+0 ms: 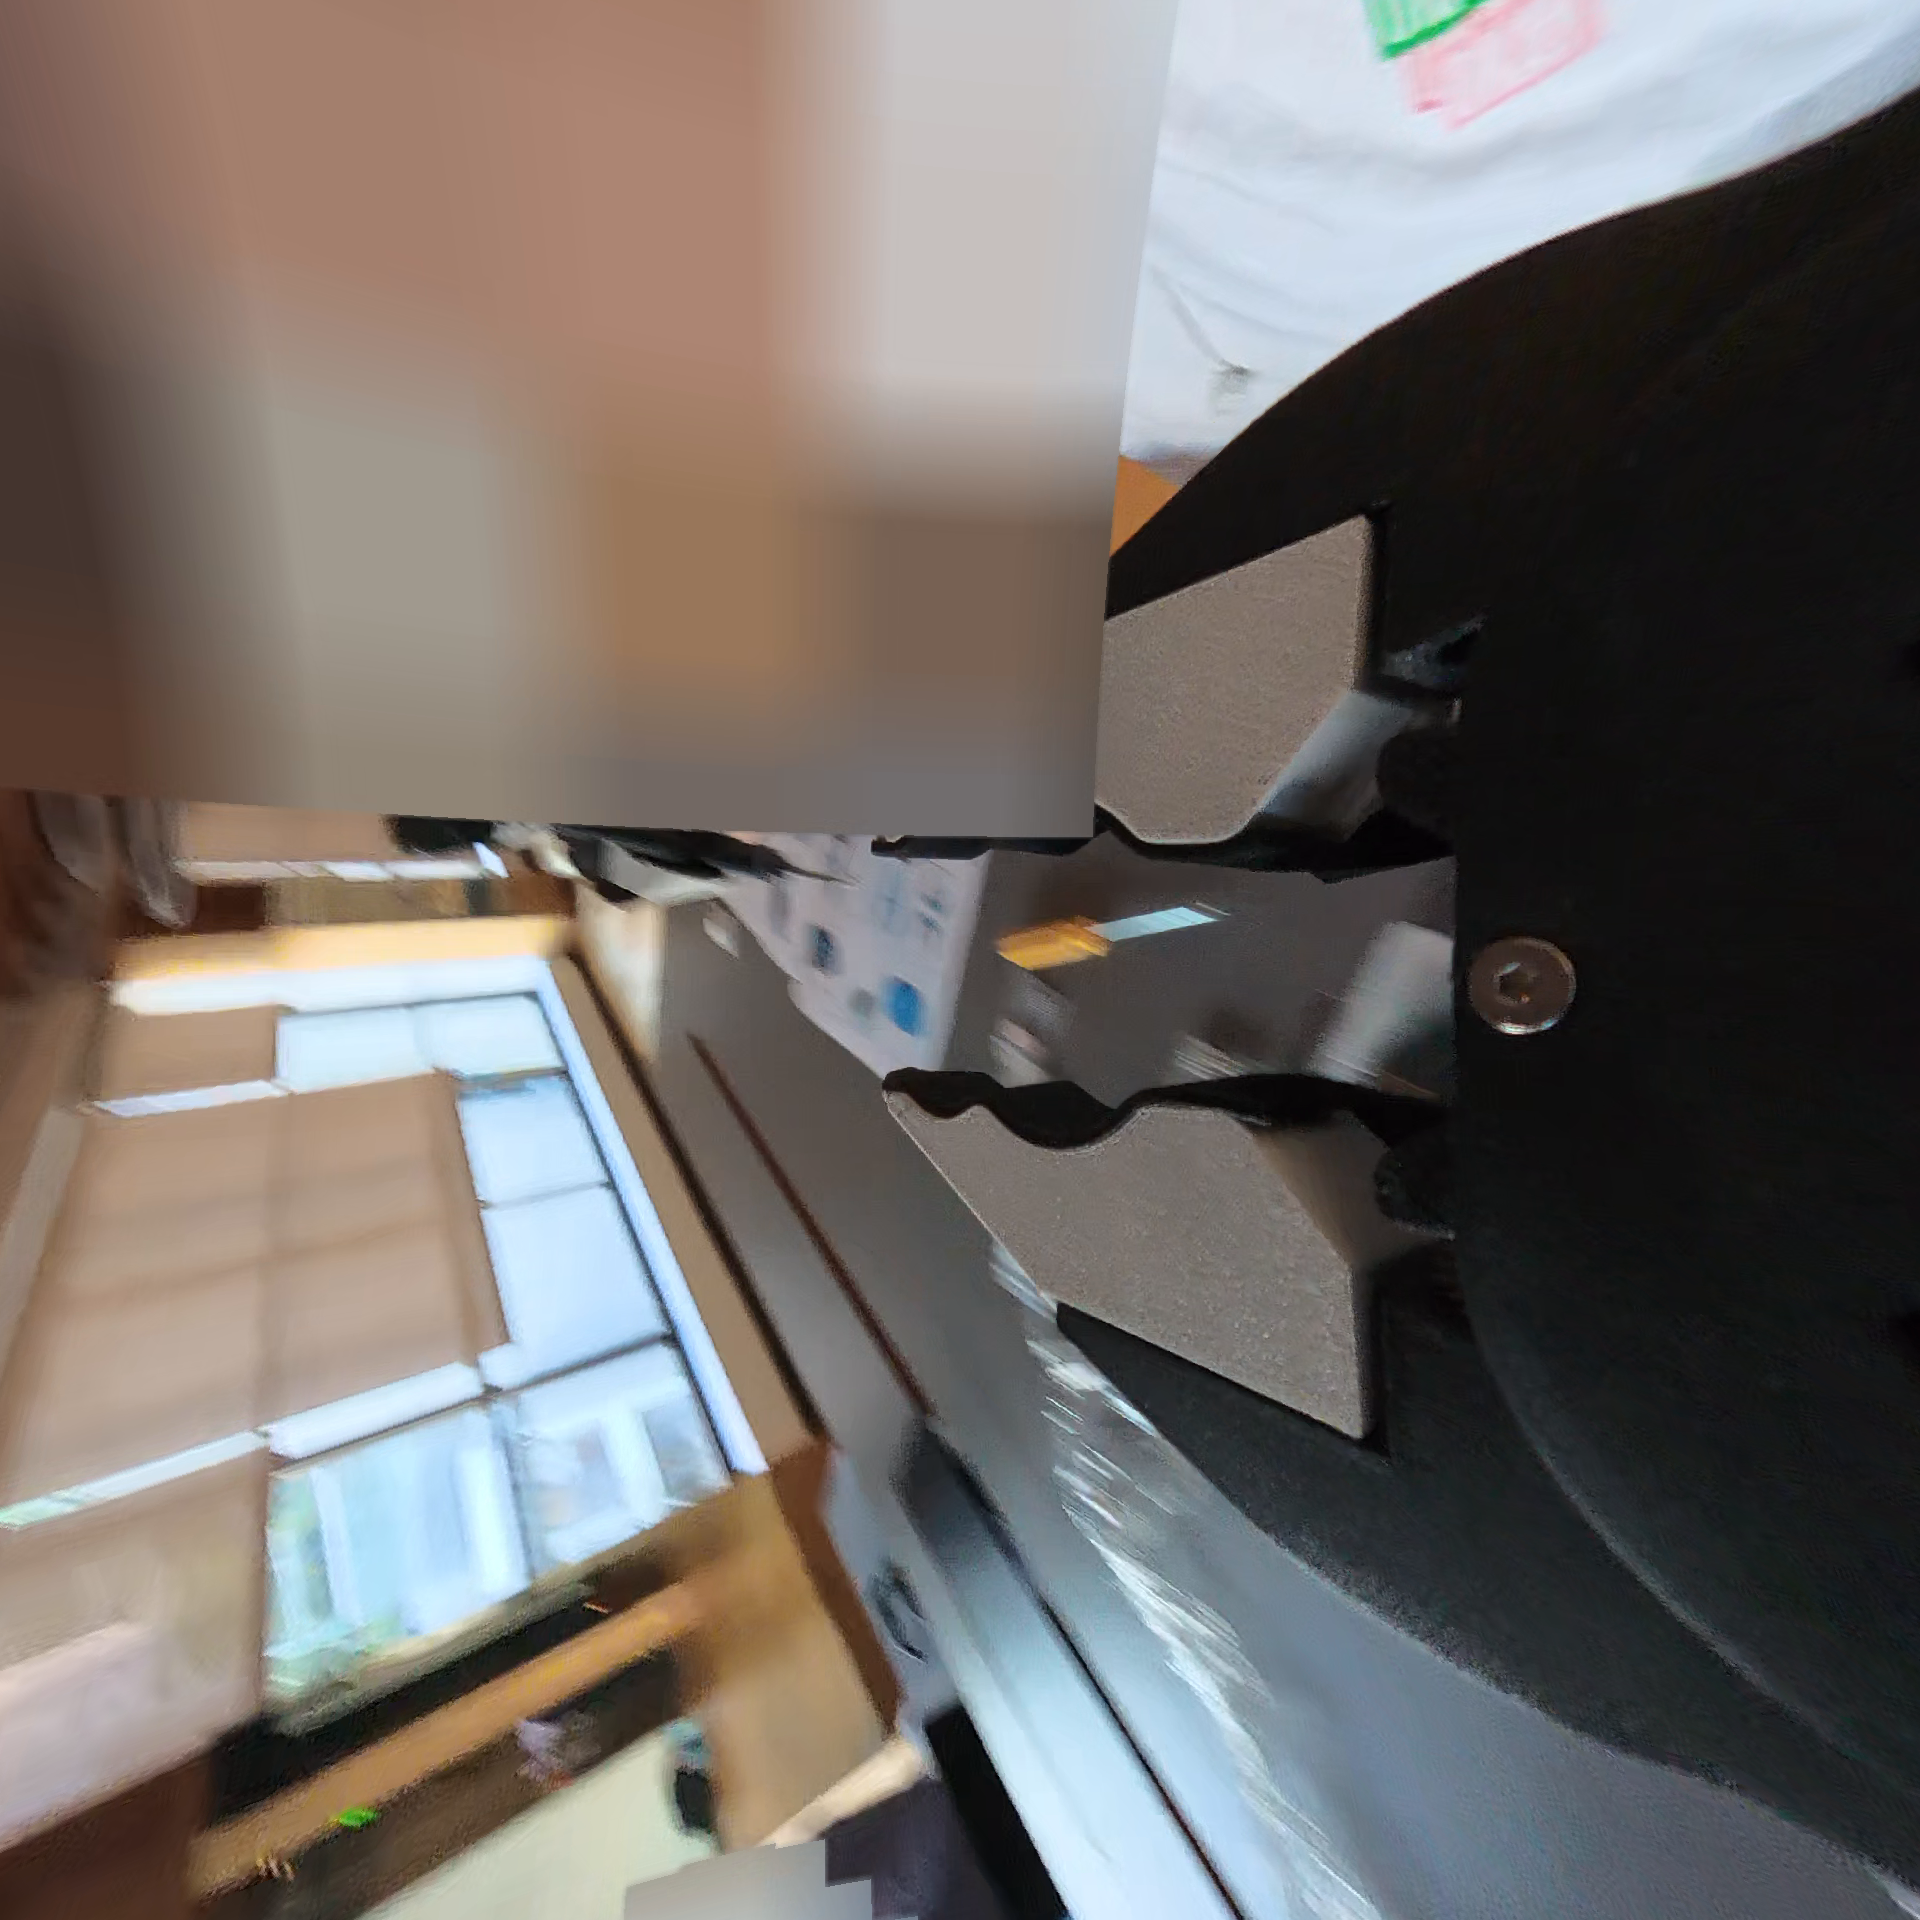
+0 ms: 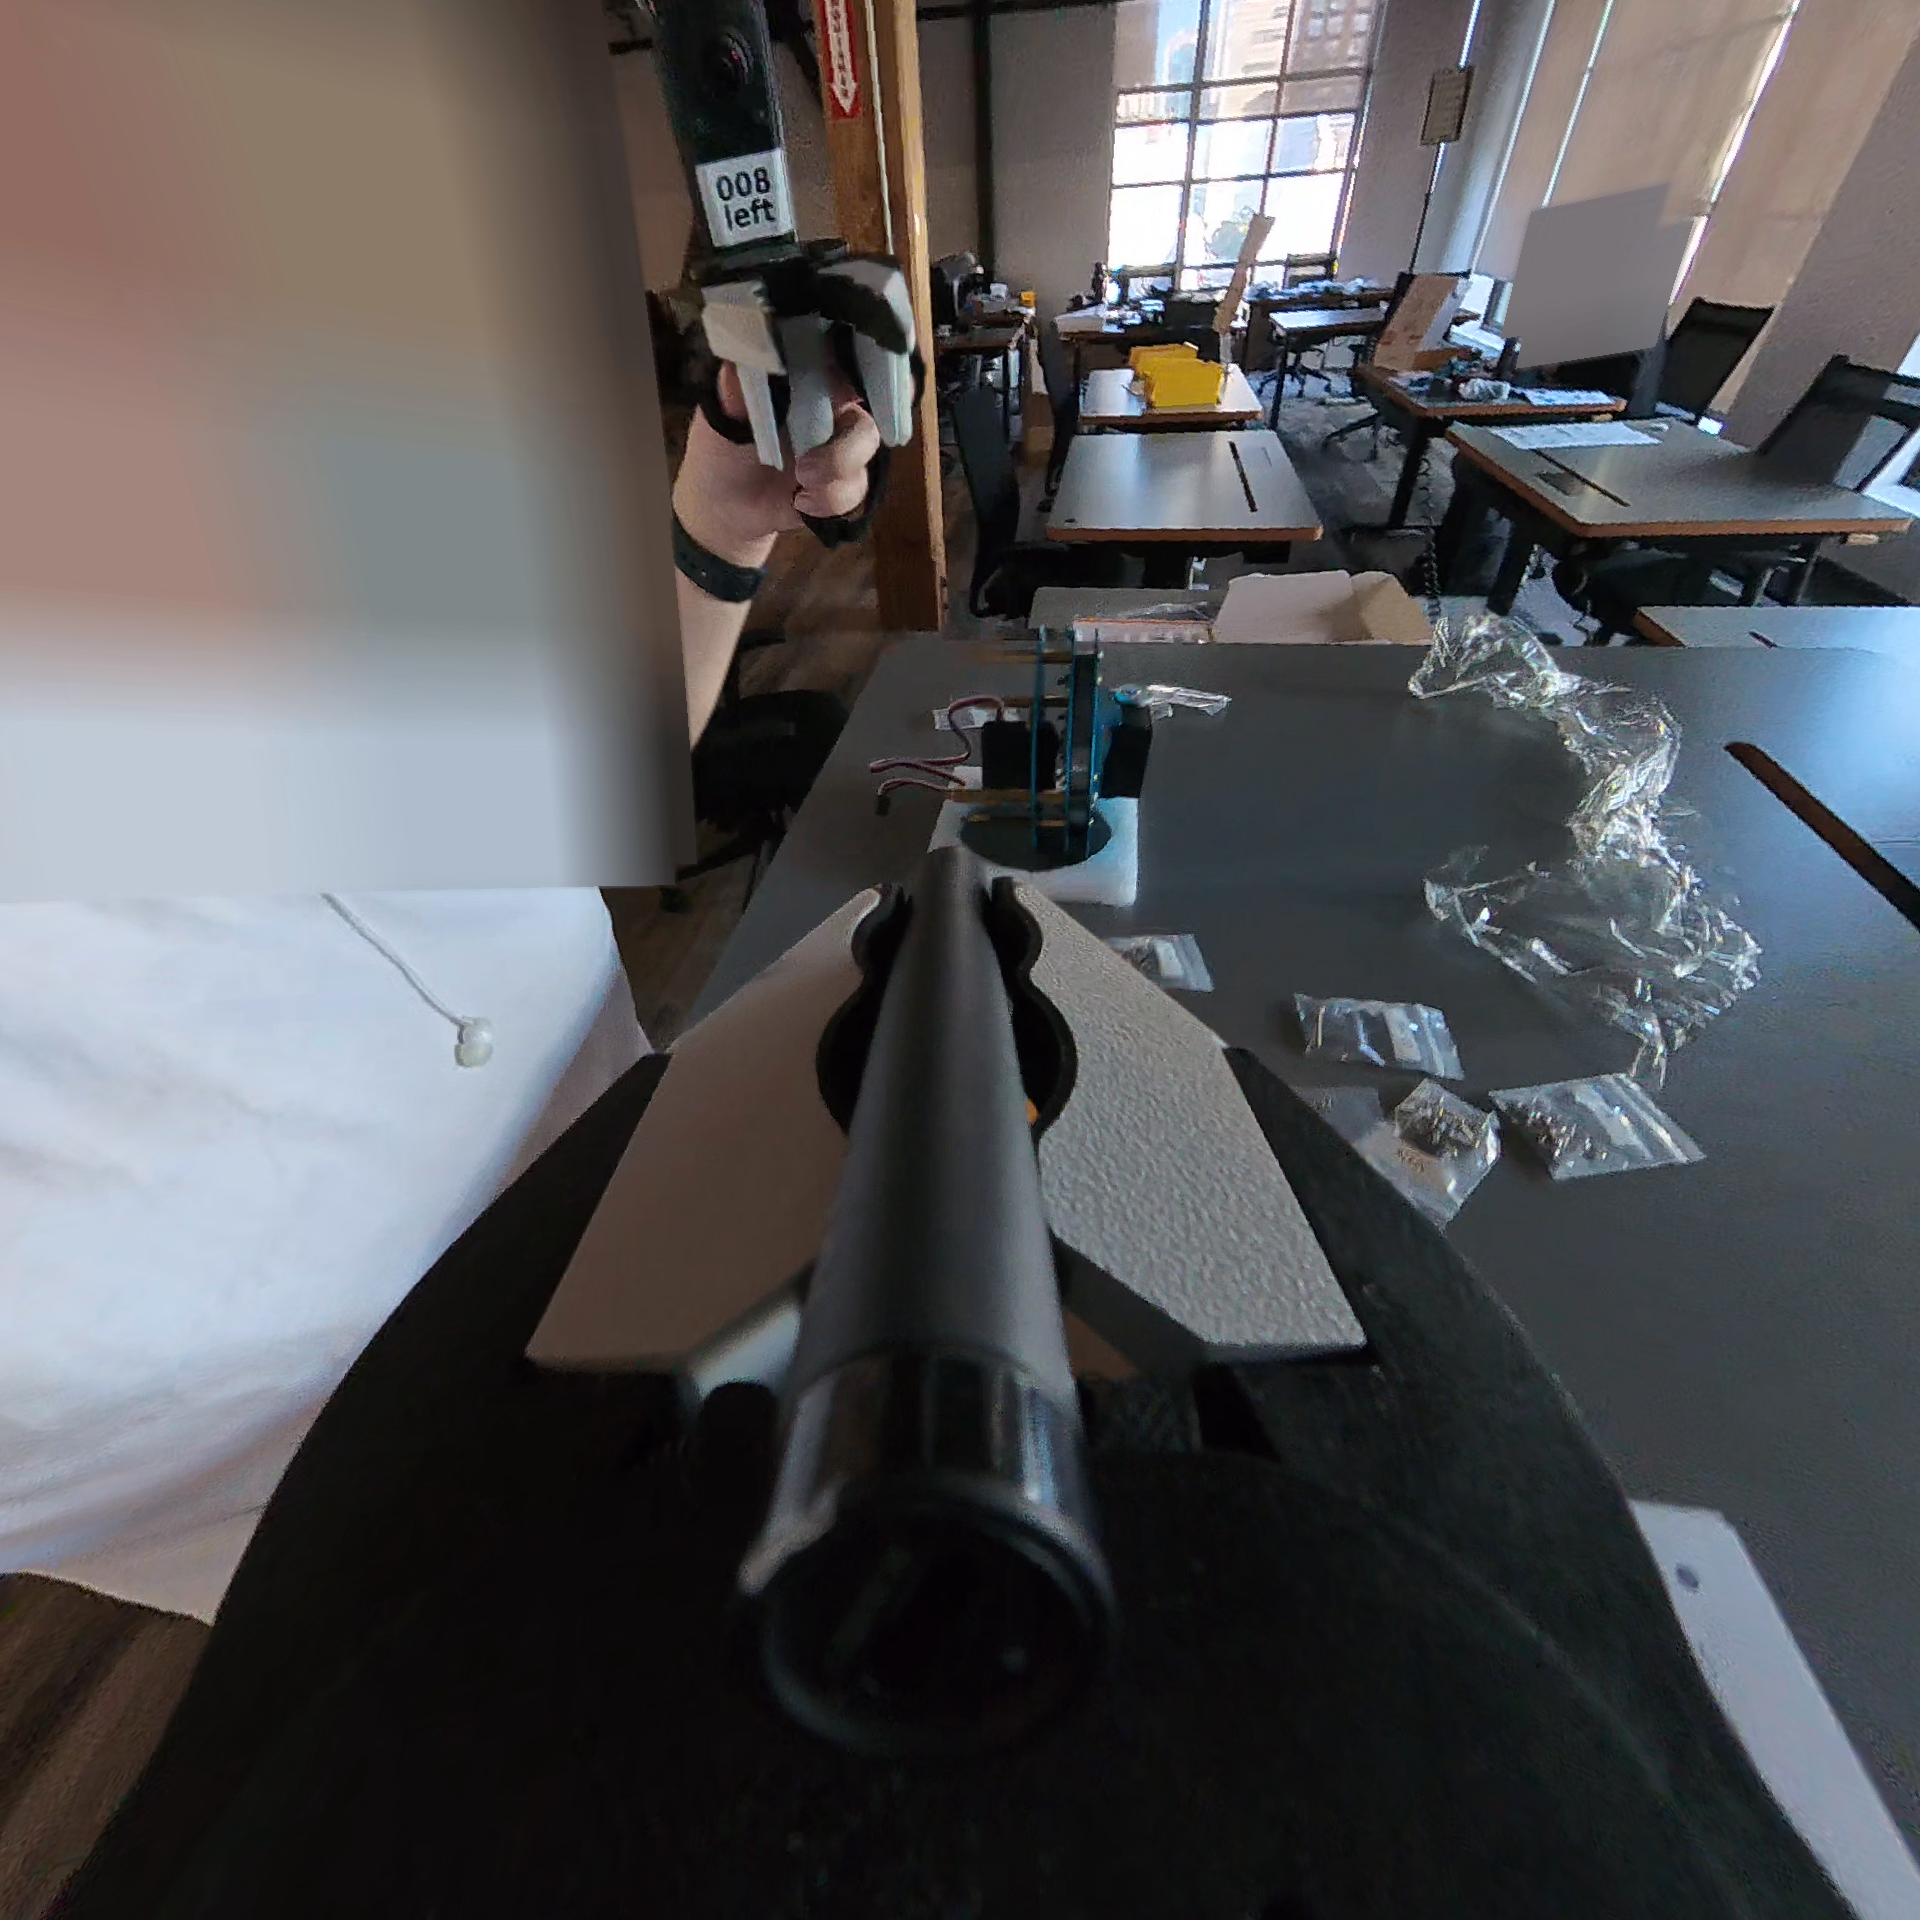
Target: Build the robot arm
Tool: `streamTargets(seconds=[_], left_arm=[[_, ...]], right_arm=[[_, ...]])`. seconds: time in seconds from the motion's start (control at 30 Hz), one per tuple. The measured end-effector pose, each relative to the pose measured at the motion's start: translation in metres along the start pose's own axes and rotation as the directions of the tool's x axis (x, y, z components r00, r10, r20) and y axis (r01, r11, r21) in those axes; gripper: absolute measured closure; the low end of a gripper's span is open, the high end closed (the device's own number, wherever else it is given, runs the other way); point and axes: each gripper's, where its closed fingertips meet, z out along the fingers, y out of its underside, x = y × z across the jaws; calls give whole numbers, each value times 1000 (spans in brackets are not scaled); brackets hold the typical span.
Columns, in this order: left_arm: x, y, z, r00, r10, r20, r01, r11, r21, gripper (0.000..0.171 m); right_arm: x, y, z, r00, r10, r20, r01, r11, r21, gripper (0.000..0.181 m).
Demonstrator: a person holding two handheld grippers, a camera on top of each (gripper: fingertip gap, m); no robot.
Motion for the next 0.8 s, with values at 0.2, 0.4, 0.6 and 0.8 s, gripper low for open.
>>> streamTargets(seconds=[0.2,0.4,0.6,0.8], left_arm=[[-91,54,-60,994,-108,11,108,988,-108,134],[-150,114,-60,938,-229,-260,163,953,-255,137],[-140,105,-30,713,-360,-602,218,929,-298,124],[-121,126,-10,487,-456,-745,249,890,-382,106]], right_arm=[[19,-31,75,999,-45,-12,45,998,-54,165],[44,-51,154,996,-92,-13,90,992,-85,164],[68,-50,211,994,-109,-14,105,980,-171,164],[90,-35,218,999,-48,-14,44,970,-238,164]])
